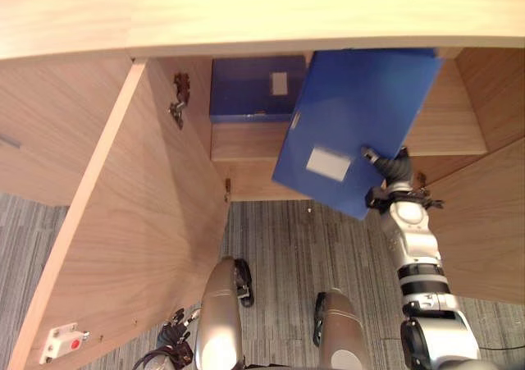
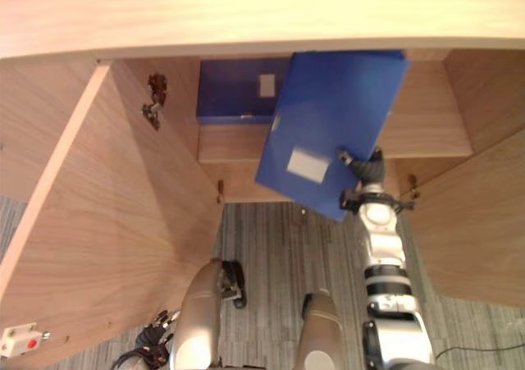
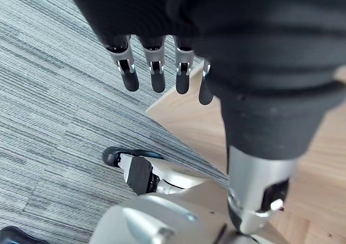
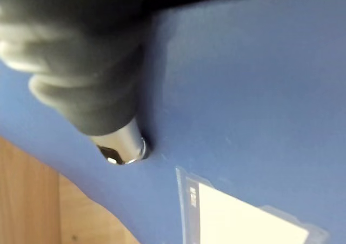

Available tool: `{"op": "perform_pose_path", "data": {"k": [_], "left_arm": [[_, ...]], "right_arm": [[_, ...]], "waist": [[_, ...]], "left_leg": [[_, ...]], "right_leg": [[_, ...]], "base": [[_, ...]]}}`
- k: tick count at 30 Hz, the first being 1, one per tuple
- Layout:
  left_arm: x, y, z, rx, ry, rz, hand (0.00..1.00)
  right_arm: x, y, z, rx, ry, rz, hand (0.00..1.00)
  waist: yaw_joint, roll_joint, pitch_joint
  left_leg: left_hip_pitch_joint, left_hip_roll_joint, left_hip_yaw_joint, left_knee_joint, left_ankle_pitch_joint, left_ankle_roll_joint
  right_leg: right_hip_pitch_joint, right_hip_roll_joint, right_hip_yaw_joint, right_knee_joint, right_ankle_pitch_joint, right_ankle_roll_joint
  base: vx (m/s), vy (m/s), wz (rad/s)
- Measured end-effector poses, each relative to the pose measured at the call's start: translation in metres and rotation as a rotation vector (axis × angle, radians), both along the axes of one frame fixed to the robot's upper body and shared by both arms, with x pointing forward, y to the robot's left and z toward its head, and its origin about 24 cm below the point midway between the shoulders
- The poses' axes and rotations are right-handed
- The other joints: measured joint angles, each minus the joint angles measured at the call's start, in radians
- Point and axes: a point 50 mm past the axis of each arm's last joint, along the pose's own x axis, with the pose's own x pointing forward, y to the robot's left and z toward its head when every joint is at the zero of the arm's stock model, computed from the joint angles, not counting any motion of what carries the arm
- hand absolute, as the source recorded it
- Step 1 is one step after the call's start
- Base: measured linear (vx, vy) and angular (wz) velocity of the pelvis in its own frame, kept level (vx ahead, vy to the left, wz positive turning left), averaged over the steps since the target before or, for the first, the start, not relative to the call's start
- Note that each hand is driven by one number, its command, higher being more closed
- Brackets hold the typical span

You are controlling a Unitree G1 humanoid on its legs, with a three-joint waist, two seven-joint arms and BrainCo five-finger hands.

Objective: Walk over to the cabinet, pick up the folder, carry it to the office cabinet, place the folder inside the office cabinet, then close the office cabinet door

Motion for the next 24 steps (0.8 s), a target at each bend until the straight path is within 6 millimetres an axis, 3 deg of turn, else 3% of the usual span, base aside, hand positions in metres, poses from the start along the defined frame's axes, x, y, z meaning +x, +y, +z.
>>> {"op": "perform_pose_path", "data": {"k": [4, 6, 8, 10, 13, 18, 24], "left_arm": [[0.009, 0.002, 0.003, 0.003, -0.021, 0.002, 0.0], [0.012, -0.001, 0.003, -0.006, -0.027, 0.004, 0.0], [0.012, -0.003, 0.003, -0.02, -0.031, 0.015, 0.0], [0.014, -0.006, 0.004, -0.043, -0.043, 0.036, 0.0], [0.015, -0.008, 0.004, -0.058, -0.05, 0.048, 0.0], [0.022, -0.015, 0.008, -0.077, -0.086, 0.055, 0.0], [0.028, -0.023, 0.012, -0.092, -0.109, 0.084, 0.0]], "right_arm": [[0.014, -0.004, 0.032, 0.262, -0.14, 0.027, 1.0], [0.026, -0.005, 0.051, 0.443, -0.205, 0.056, 1.0], [0.032, -0.008, 0.066, 0.518, -0.243, 0.067, 1.0], [0.04, -0.018, 0.093, 0.669, -0.319, 0.082, 1.0], [0.043, -0.03, 0.118, 0.793, -0.388, 0.07, 1.0], [0.04, -0.056, 0.165, 0.949, -0.479, 0.011, 1.0], [0.04, -0.043, 0.206, 0.99, -0.495, 0.044, 1.0]], "waist": [[0.01, -0.023, 0.02], [0.017, -0.023, 0.027], [0.025, -0.023, 0.032], [0.041, -0.022, 0.034], [0.049, -0.018, 0.037], [0.066, 0.011, 0.052], [0.073, 0.028, 0.064]], "left_leg": [[-0.084, -0.027, 0.006, 0.025, 0.006, 0.02], [-0.132, -0.042, 0.006, 0.028, 0.016, 0.027], [-0.16, -0.047, 0.006, 0.03, 0.019, 0.026], [-0.21, -0.066, 0.003, 0.031, 0.034, 0.039], [-0.251, -0.084, -0.002, 0.034, 0.044, 0.048], [-0.331, -0.114, -0.017, 0.033, 0.06, 0.044], [-0.404, -0.127, -0.016, 0.033, 0.089, 0.046]], "right_leg": [[-0.097, -0.036, 0.0, 0.063, -0.01, 0.014], [-0.146, -0.05, -0.002, 0.082, -0.012, 0.017], [-0.175, -0.056, -0.002, 0.092, -0.012, 0.017], [-0.225, -0.076, -0.006, 0.112, -0.015, 0.023], [-0.261, -0.091, -0.011, 0.127, -0.019, 0.029], [-0.331, -0.12, -0.028, 0.153, -0.024, 0.033], [-0.421, -0.14, -0.028, 0.204, -0.037, 0.025]], "base": [[-0.04, 0.072, 0.1], [-0.04, 0.067, 0.14], [-0.03, 0.062, 0.11], [-0.02, 0.072, 0.19], [0.0, 0.049, 0.17], [0.0, 0.041, 0.21], [0.02, -0.028, 0.09]]}}
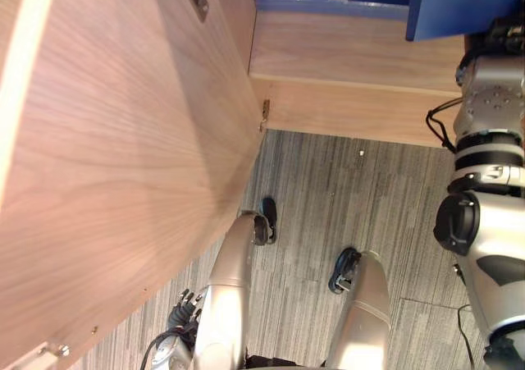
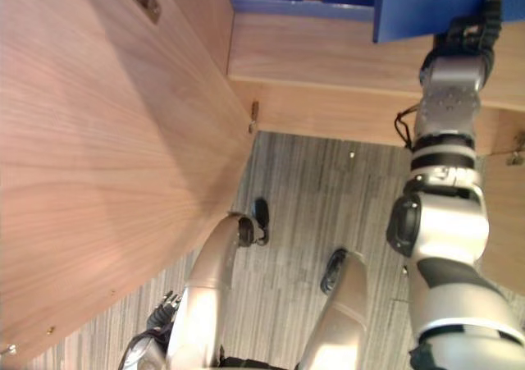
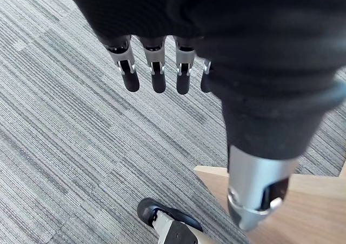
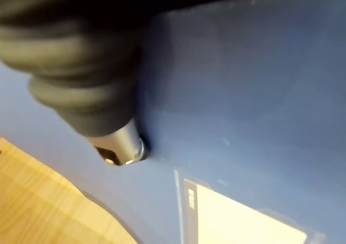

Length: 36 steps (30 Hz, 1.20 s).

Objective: Walk over to the cabinet, pick up the folder, carry it to the office cabinet, place the folder inside the office cabinet, then close the office cabinet door

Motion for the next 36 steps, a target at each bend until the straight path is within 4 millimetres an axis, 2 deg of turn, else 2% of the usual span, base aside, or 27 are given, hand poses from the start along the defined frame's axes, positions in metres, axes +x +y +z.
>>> {"op": "perform_pose_path", "data": {"k": [7, 11, 16, 19, 20, 26, 30, 36], "left_arm": [[0.001, -0.002, 0.001, -0.01, -0.001, 0.036, 0.0], [0.001, -0.001, 0.001, -0.004, 0.004, 0.048, 0.0], [0.001, 0.0, 0.001, 0.001, 0.004, 0.056, 0.0], [0.0, 0.001, 0.001, 0.005, 0.008, 0.063, 0.0], [0.0, 0.001, 0.001, 0.006, 0.009, 0.065, 0.0], [-0.001, 0.002, 0.001, 0.007, 0.012, 0.081, 0.0], [-0.001, 0.004, 0.001, 0.008, 0.013, 0.097, 0.0], [-0.002, 0.006, 0.001, 0.009, 0.011, 0.112, 0.0]], "right_arm": [[-0.009, -0.019, 0.007, 0.038, 0.019, -0.073, 1.0], [-0.019, -0.029, 0.026, 0.003, 0.008, -0.124, 1.0], [-0.026, -0.025, 0.051, -0.005, -0.045, -0.129, 1.0], [-0.031, -0.029, 0.056, 0.005, -0.062, -0.15, 1.0], [-0.032, -0.031, 0.056, 0.007, -0.062, -0.156, 0.0], [-0.034, -0.031, 0.061, 0.015, -0.084, -0.165, 0.0], [-0.038, -0.028, 0.072, 0.02, -0.122, -0.163, 0.0], [-0.041, -0.03, 0.075, 0.034, -0.152, -0.174, 0.0]], "waist": [[0.0, 0.005, 0.004], [-0.01, 0.008, 0.01], [-0.018, 0.008, 0.01], [-0.019, 0.007, 0.011], [-0.019, 0.006, 0.011], [-0.026, 0.004, 0.012], [-0.037, 0.002, 0.013], [-0.045, -0.003, 0.016]], "left_leg": [[-0.037, -0.01, -0.01, -0.023, 0.026, -0.011], [-0.062, -0.011, -0.013, -0.029, 0.038, -0.013], [-0.066, -0.01, -0.019, -0.031, 0.044, -0.018], [-0.075, -0.011, -0.027, -0.036, 0.052, -0.018], [-0.075, -0.012, -0.027, -0.038, 0.053, -0.018], [-0.073, -0.01, -0.03, -0.057, 0.067, -0.023], [-0.069, -0.006, -0.03, -0.063, 0.07, -0.025], [-0.053, -0.006, -0.033, -0.077, 0.074, -0.03]], "right_leg": [[-0.042, -0.006, -0.01, 0.014, -0.008, -0.004], [-0.069, -0.005, -0.014, 0.021, -0.008, -0.005], [-0.073, -0.003, -0.018, 0.029, -0.01, -0.01], [-0.077, -0.003, -0.028, 0.029, -0.01, -0.01], [-0.077, -0.003, -0.029, 0.028, -0.01, -0.01], [-0.076, 0.004, -0.035, 0.011, -0.005, -0.017], [-0.074, 0.008, -0.035, 0.008, -0.004, -0.017], [-0.057, 0.011, -0.043, -0.003, -0.002, -0.021]], "base": [[0.02, -0.064, 0.08], [0.02, -0.045, 0.03], [0.03, -0.051, 0.03], [0.01, -0.046, 0.05], [0.02, -0.048, 0.04], [0.03, -0.045, 0.0], [0.03, -0.039, -0.01], [0.01, -0.016, 0.0]]}}
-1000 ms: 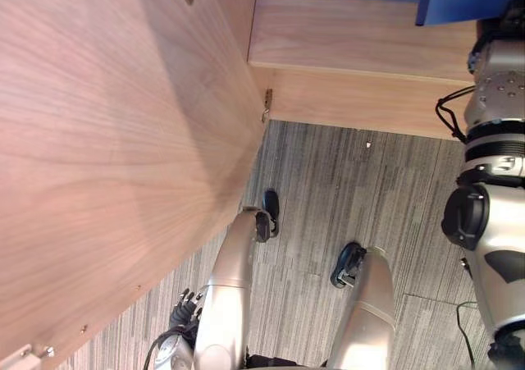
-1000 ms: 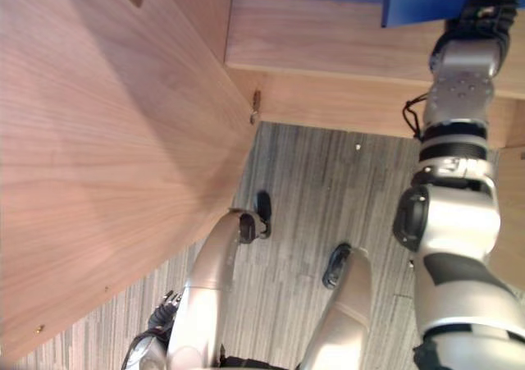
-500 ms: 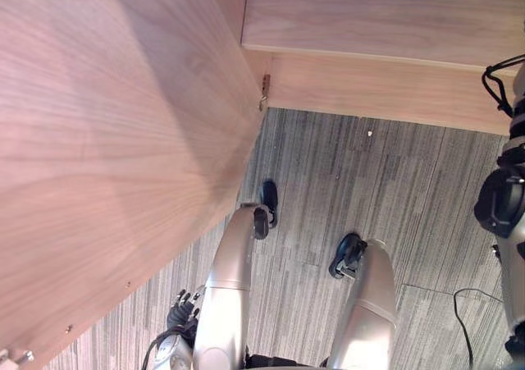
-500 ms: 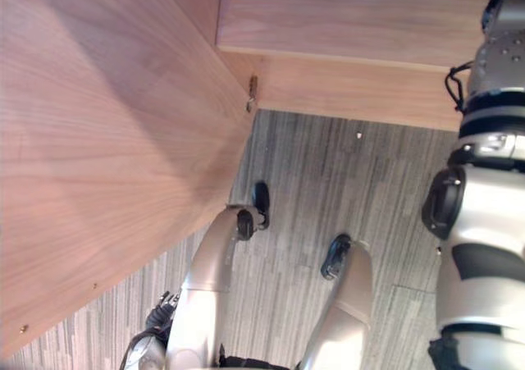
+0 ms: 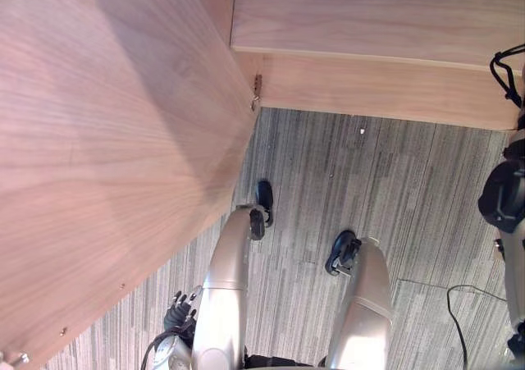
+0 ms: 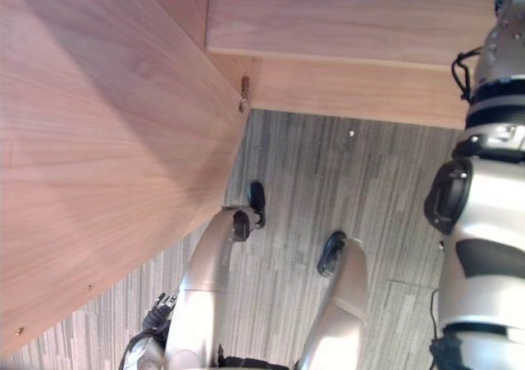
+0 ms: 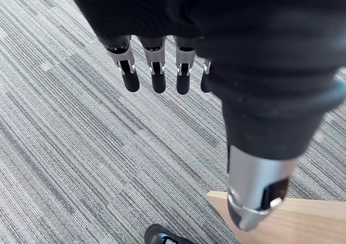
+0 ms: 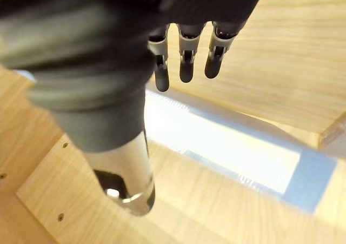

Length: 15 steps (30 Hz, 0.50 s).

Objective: Walk over to the cabinet, pick up the folder, carry it to the office cabinet, place the folder inside the office cabinet, then close the office cabinet door

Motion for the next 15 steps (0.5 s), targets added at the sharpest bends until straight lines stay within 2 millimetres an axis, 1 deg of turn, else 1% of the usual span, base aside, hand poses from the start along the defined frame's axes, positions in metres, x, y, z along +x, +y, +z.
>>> {"op": "perform_pose_path", "data": {"k": [7, 11, 13, 15], "left_arm": [[0.0, 0.0, 0.0, -0.001, 0.0, 0.007, 0.0], [0.0, 0.001, 0.0, -0.001, 0.0, 0.01, 0.0], [0.0, 0.001, 0.0, -0.002, -0.001, 0.012, 0.0], [-0.001, 0.003, -0.001, -0.001, 0.003, 0.019, 0.0]], "right_arm": [[0.0, -0.001, -0.001, 0.001, -0.009, -0.004, 0.0], [0.005, -0.002, -0.011, -0.034, 0.02, 0.002, 0.0], [0.008, -0.001, -0.015, -0.071, 0.045, 0.013, 0.0], [0.016, -0.001, -0.03, -0.103, 0.121, 0.018, 0.0]], "waist": [[-0.002, -0.001, 0.0], [-0.004, -0.004, -0.001], [-0.006, -0.005, -0.002], [-0.007, -0.008, -0.003]], "left_leg": [[0.013, 0.0, -0.004, -0.02, 0.013, -0.005], [0.048, 0.005, -0.004, -0.073, 0.034, -0.013], [0.068, 0.009, 0.002, -0.115, 0.051, -0.012], [0.116, 0.012, 0.011, -0.186, 0.081, -0.014]], "right_leg": [[0.012, 0.003, -0.01, -0.012, 0.003, -0.006], [0.044, 0.016, -0.021, -0.066, 0.028, -0.013], [0.056, 0.019, -0.028, -0.104, 0.052, -0.026], [0.1, 0.031, -0.038, -0.174, 0.087, -0.033]], "base": [[0.0, -0.015, 0.01], [0.0, -0.005, -0.04], [0.0, -0.002, -0.11], [0.02, -0.001, -0.11]]}}
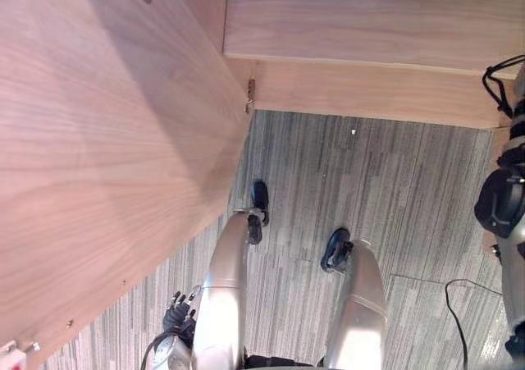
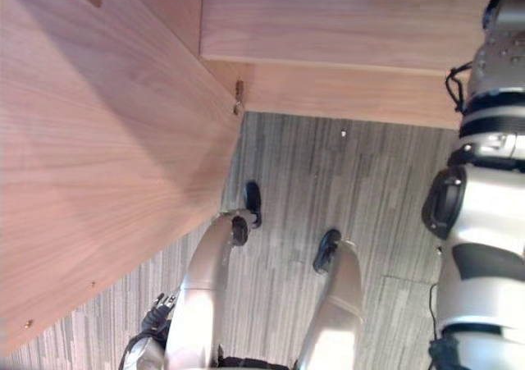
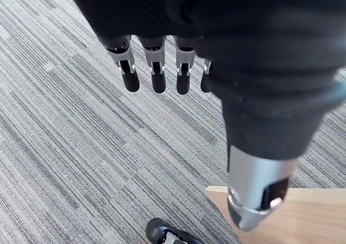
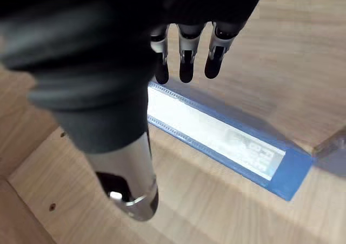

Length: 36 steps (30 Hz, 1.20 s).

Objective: Walk over to the cabinet, pick up the folder, carry it to the office cabinet, place the folder inside the office cabinet, then close the office cabinet door

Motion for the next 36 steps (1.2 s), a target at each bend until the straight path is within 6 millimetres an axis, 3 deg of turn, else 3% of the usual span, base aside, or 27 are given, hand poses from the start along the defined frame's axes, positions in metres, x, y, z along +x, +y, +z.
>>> {"op": "perform_pose_path", "data": {"k": [1, 3, 5, 8, 15, 17, 18, 19, 22, 28, 31, 33, 34, 35, 36], "left_arm": [[-0.001, 0.001, -0.001, 0.001, 0.004, 0.003, 0.0], [-0.004, 0.006, -0.002, 0.009, 0.021, 0.007, 0.0], [-0.005, 0.009, -0.002, 0.016, 0.021, 0.003, 0.0], [-0.003, 0.014, 0.0, 0.029, 0.008, -0.012, 0.0], [-0.005, 0.018, 0.0, 0.04, 0.004, -0.026, 0.0], [-0.009, 0.022, 0.0, 0.052, 0.012, -0.029, 0.0], [-0.009, 0.022, 0.0, 0.052, 0.012, -0.029, 0.0], [-0.012, 0.023, -0.001, 0.06, 0.021, -0.035, 0.0], [-0.018, 0.025, -0.002, 0.071, 0.037, -0.043, 0.0], [-0.014, 0.026, 0.001, 0.087, 0.017, -0.089, 0.0], [-0.02, 0.024, -0.002, 0.08, 0.041, -0.095, 0.0], [-0.029, 0.025, -0.005, 0.085, 0.064, -0.1, 0.0], [-0.029, 0.025, -0.005, 0.089, 0.068, -0.104, 0.0], [-0.032, 0.026, -0.006, 0.098, 0.081, -0.114, 0.0], [-0.032, 0.026, -0.007, 0.103, 0.088, -0.119, 0.0]], "right_arm": [[0.002, 0.0, -0.006, -0.008, 0.02, -0.001, 0.0], [0.017, 0.007, -0.041, -0.033, 0.126, 0.019, 0.0], [0.023, 0.008, -0.057, -0.031, 0.178, 0.028, 0.0], [0.031, 0.008, -0.1, -0.042, 0.311, 0.036, 0.0], [0.028, 0.0, -0.165, -0.011, 0.451, 0.035, 0.0], [0.024, -0.005, -0.188, 0.069, 0.463, 0.035, 0.0], [0.023, -0.005, -0.189, 0.072, 0.464, 0.035, 0.0], [0.017, -0.011, -0.207, 0.148, 0.471, 0.025, 0.0], [0.005, -0.02, -0.238, 0.275, 0.476, 0.004, 0.0], [-0.02, -0.036, -0.277, 0.406, 0.466, -0.061, 0.0], [-0.031, -0.026, -0.309, 0.335, 0.577, -0.053, 0.0], [-0.052, -0.01, -0.357, 0.288, 0.727, -0.025, 0.0], [-0.06, -0.005, -0.37, 0.281, 0.768, -0.015, 0.0], [-0.078, 0.007, -0.399, 0.284, 0.849, 0.006, 0.0], [-0.088, 0.014, -0.412, 0.287, 0.883, 0.017, 0.0]], "waist": [[0.0, -0.002, -0.001], [-0.005, -0.024, -0.014], [-0.008, -0.029, -0.018], [-0.014, -0.034, -0.028], [-0.015, -0.04, -0.069], [-0.015, -0.047, -0.088], [-0.015, -0.047, -0.088], [-0.015, -0.047, -0.092], [-0.015, -0.049, -0.115], [-0.021, -0.049, -0.15], [-0.021, -0.052, -0.177], [-0.02, -0.063, -0.2], [-0.02, -0.065, -0.202], [-0.016, -0.071, -0.219], [-0.016, -0.075, -0.229]], "left_leg": [[0.015, 0.0, 0.001, -0.02, 0.008, -0.002], [0.089, -0.007, 0.011, -0.128, 0.052, -0.011], [0.12, -0.011, 0.009, -0.181, 0.077, -0.016], [0.216, -0.034, 0.0, -0.35, 0.158, -0.031], [0.428, -0.06, -0.004, -0.635, 0.284, -0.05], [0.489, -0.068, -0.006, -0.712, 0.313, -0.056], [0.491, -0.068, -0.006, -0.714, 0.313, -0.056], [0.544, -0.075, -0.007, -0.764, 0.33, -0.06], [0.625, -0.083, -0.004, -0.859, 0.363, -0.067], [0.696, -0.085, 0.055, -0.86, 0.355, -0.07], [0.741, -0.08, 0.075, -0.864, 0.329, -0.06], [0.783, -0.076, 0.1, -0.863, 0.309, -0.051], [0.795, -0.077, 0.1, -0.863, 0.306, -0.052], [0.813, -0.078, 0.101, -0.863, 0.298, -0.052], [0.818, -0.078, 0.102, -0.863, 0.295, -0.053]], "right_leg": [[0.014, 0.003, -0.004, -0.02, 0.008, 0.0], [0.073, 0.012, -0.015, -0.107, 0.045, -0.01], [0.1, 0.017, -0.029, -0.143, 0.061, -0.017], [0.183, 0.022, -0.074, -0.242, 0.098, -0.028], [0.36, 0.038, -0.146, -0.404, 0.139, -0.031], [0.404, 0.04, -0.159, -0.434, 0.141, -0.031], [0.405, 0.04, -0.159, -0.435, 0.141, -0.031], [0.447, 0.04, -0.17, -0.455, 0.141, -0.031], [0.498, 0.043, -0.187, -0.484, 0.142, -0.03], [0.596, 0.04, -0.223, -0.501, 0.142, -0.03], [0.639, 0.044, -0.222, -0.517, 0.142, -0.03], [0.692, 0.049, -0.224, -0.554, 0.143, -0.027], [0.71, 0.05, -0.226, -0.563, 0.144, -0.026], [0.734, 0.053, -0.227, -0.58, 0.145, -0.025], [0.742, 0.055, -0.227, -0.591, 0.146, -0.022]], "base": [[0.03, -0.013, -0.06], [0.03, -0.039, -0.02], [0.02, -0.049, 0.08], [0.03, -0.089, 0.25], [0.07, -0.093, 0.2], [0.1, -0.104, 0.08], [0.12, -0.114, 0.09], [0.1, -0.092, 0.08], [0.1, -0.076, 0.04], [0.07, -0.078, 0.09], [0.02, -0.051, -0.14], [0.04, -0.032, -0.13], [0.05, -0.022, -0.04], [0.05, -0.013, -0.02], [0.07, -0.015, -0.05]]}}
